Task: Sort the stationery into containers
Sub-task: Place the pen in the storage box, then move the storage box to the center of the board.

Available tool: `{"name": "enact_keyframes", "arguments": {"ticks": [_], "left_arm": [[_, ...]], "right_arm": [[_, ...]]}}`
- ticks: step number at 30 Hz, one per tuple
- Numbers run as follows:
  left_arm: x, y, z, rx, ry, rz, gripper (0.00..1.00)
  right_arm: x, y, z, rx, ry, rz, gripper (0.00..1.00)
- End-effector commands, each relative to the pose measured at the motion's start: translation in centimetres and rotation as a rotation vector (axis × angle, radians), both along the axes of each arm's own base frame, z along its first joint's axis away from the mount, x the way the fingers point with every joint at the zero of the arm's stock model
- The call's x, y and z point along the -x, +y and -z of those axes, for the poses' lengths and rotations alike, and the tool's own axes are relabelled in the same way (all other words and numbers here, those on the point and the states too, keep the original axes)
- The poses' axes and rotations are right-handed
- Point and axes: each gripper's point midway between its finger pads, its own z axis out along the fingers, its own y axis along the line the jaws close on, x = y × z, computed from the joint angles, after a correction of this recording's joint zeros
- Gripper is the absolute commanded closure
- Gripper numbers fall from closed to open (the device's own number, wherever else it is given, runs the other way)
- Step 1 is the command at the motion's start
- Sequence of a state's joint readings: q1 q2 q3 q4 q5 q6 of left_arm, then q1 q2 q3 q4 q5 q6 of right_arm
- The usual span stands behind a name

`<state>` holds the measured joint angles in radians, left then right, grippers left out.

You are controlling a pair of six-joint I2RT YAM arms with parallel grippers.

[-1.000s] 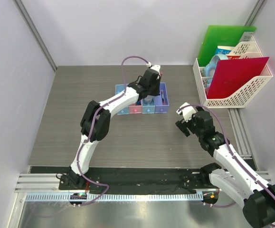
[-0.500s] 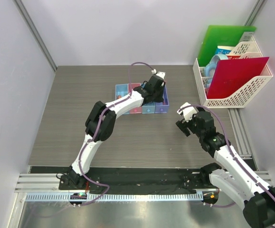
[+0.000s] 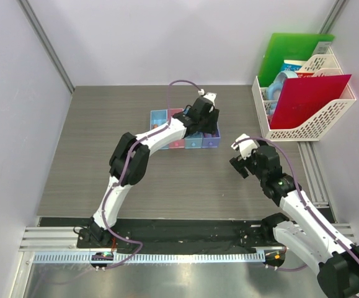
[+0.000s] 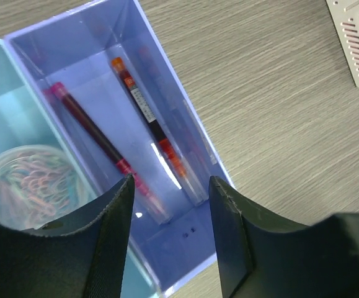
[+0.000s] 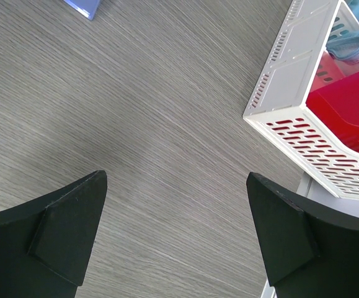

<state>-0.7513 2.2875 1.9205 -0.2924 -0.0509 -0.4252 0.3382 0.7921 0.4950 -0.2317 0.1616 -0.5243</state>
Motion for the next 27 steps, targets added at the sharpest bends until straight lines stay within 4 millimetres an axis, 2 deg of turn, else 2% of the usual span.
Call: {"name": "enact_keyframes", "arguments": {"ticks": [1,2,4,5,6,7,8,9,10,11,12,13,14,15,16,18,19,20,21,22,23,24,27], "left_arm": [[-0.3,1.1,-8.7,0.067,-0.135,0.007,0.48],[-0.1,2.0,-11.0,0.074,-0.174,0.012,0.47],[-0.5,3.7,-13.1,0.057,-0.227,-0.003,0.46],[-0.5,4.8,-14.5,0.036,-0.272,-0.001,0.36],[-0.5,6.9,-16.1,0.020,-0.320,-0.031,0.29],[-0.5,8.2,-16.9,0.006,-0.351,-0.036,0.23],[-0.5,9.6,-16.9,-0.013,-0.369,-0.043,0.15],[-0.4,12.2,-17.1,-0.039,-0.396,-0.053,0.11],[0.1,13.1,-16.5,-0.041,-0.385,-0.021,0.08],[0.2,14.3,-16.1,-0.054,-0.386,-0.015,0.03],[0.4,17.0,-14.9,-0.088,-0.374,-0.032,0.02],[0.2,18.3,-14.4,-0.101,-0.371,-0.052,0.02],[0.3,19.5,-14.0,-0.114,-0.365,-0.064,0.00],[-0.2,21.7,-13.3,-0.142,-0.357,-0.095,0.00],[0.2,23.2,-12.4,-0.158,-0.356,-0.115,0.00],[0.1,25.9,-11.0,-0.183,-0.356,-0.146,0.00],[0.5,26.8,-9.6,-0.202,-0.340,-0.152,0.00],[0.2,27.3,-9.4,-0.209,-0.347,-0.174,0.00],[0.1,27.8,-8.9,-0.234,-0.345,-0.162,0.00],[0.1,27.9,-8.3,-0.244,-0.335,-0.158,0.00],[0.1,28.0,-7.6,-0.253,-0.316,-0.160,0.00],[0.1,27.8,-7.4,-0.251,-0.314,-0.152,0.00],[-0.2,27.9,-7.2,-0.263,-0.304,-0.156,0.00]], "right_arm": [[-1.2,0.6,-2.3,-0.040,-0.059,-0.001,0.00],[-1.3,0.7,-1.9,-0.042,-0.035,0.000,0.00],[-2.1,1.2,-2.9,-0.051,-0.035,-0.004,0.00],[-2.2,1.4,-2.9,-0.054,-0.020,-0.009,0.01],[-2.7,1.8,-2.4,-0.056,0.013,-0.009,0.00],[-3.6,2.2,-4.0,-0.073,-0.006,-0.011,0.00],[-4.1,2.5,-4.4,-0.082,-0.003,-0.010,0.01],[-4.9,2.9,-3.9,-0.087,0.026,-0.003,0.00],[-6.1,3.3,-5.9,-0.114,-0.007,0.008,0.00],[-6.7,3.6,-6.2,-0.122,0.000,0.014,0.00],[-7.9,4.0,-8.1,-0.161,-0.030,0.030,0.00],[-9.0,4.2,-7.3,-0.160,0.000,0.057,0.00],[-9.7,4.4,-7.5,-0.174,0.004,0.067,0.00],[-10.6,5.0,-8.9,-0.200,-0.015,0.068,0.01],[-11.4,5.5,-7.7,-0.211,0.027,0.074,0.00],[-12.5,6.4,-7.4,-0.235,0.051,0.071,0.00],[-13.3,6.7,-8.2,-0.255,0.043,0.076,0.00],[-14.2,7.1,-6.7,-0.248,0.081,0.079,0.00],[-14.8,7.3,-6.3,-0.252,0.091,0.085,0.00],[-15.7,7.5,-6.8,-0.268,0.080,0.093,0.00],[-16.4,7.9,-5.1,-0.271,0.121,0.103,0.00],[-17.1,8.2,-5.3,-0.283,0.115,0.103,0.00],[-18.3,9.5,-3.0,-0.307,0.165,0.083,0.00]]}}
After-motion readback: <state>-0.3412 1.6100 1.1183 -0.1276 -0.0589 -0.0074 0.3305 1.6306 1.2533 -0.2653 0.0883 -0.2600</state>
